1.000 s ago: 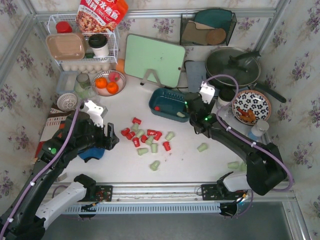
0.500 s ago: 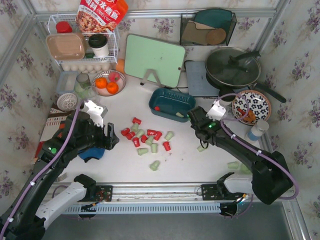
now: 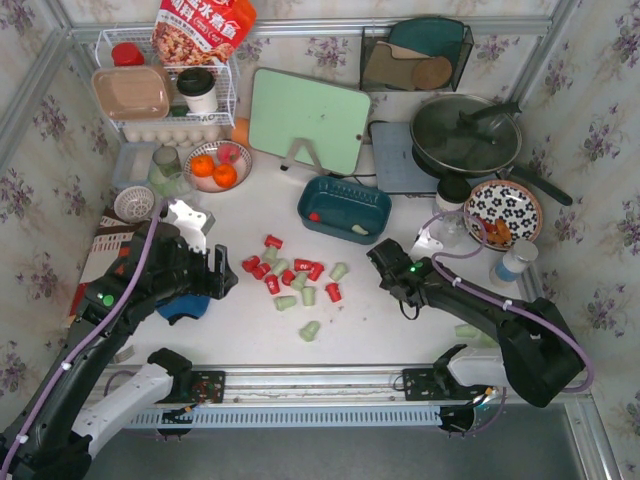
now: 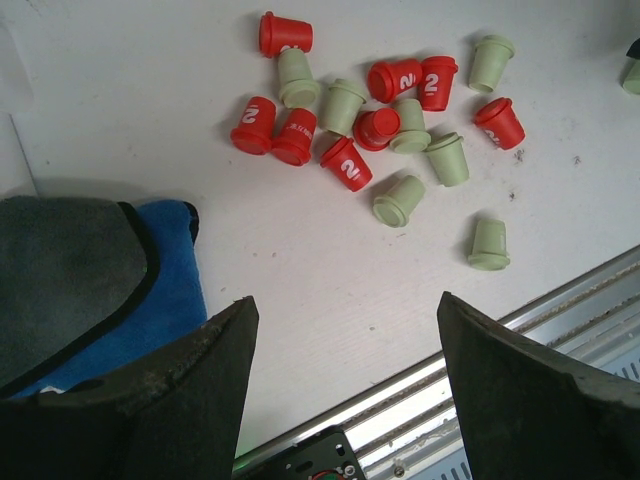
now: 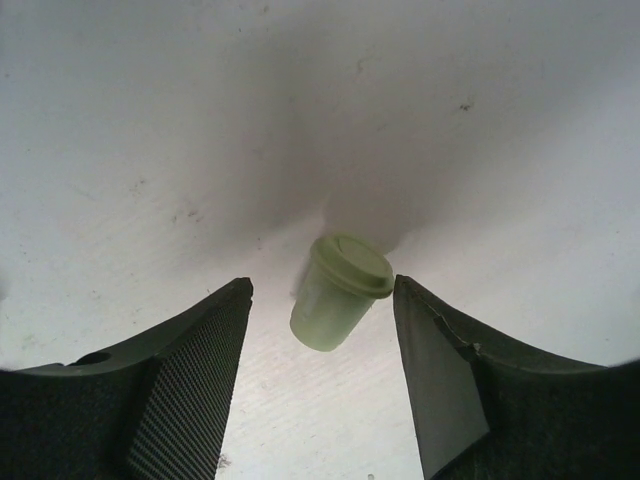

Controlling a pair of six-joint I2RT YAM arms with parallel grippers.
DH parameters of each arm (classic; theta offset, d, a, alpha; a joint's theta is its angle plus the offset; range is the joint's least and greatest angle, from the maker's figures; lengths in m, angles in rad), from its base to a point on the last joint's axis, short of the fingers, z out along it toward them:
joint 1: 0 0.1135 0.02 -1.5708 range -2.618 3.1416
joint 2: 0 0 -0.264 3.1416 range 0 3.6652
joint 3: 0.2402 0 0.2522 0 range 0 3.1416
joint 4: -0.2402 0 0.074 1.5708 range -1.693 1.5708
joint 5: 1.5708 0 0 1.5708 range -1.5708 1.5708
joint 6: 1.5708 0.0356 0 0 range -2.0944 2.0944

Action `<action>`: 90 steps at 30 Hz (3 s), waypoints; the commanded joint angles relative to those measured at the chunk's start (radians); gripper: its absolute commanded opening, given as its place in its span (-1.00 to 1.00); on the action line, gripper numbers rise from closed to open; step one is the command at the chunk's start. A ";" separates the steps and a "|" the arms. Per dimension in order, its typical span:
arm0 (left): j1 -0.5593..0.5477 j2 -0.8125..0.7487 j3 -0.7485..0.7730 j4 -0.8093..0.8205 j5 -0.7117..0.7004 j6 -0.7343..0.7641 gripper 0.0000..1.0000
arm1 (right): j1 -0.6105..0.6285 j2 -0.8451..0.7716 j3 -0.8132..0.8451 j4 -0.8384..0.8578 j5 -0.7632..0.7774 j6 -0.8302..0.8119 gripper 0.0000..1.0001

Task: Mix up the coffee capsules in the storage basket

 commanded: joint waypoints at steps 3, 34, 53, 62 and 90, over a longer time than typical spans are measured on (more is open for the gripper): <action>0.003 0.000 -0.004 0.023 0.006 0.000 0.51 | 0.022 -0.007 -0.020 -0.021 -0.004 0.065 0.30; 0.005 -0.003 -0.005 0.023 0.005 0.000 0.50 | 0.031 0.033 -0.056 0.089 0.007 -0.036 -0.62; 0.005 0.018 -0.008 0.023 -0.003 -0.001 0.51 | 0.029 0.088 0.165 0.818 -0.050 -0.783 -0.66; 0.005 0.008 -0.008 0.030 0.012 -0.003 0.51 | -0.003 0.426 0.317 0.949 -0.086 -0.843 -0.65; 0.006 0.098 0.004 0.013 -0.028 0.009 0.59 | -0.023 0.143 0.101 0.947 -0.060 -0.818 1.00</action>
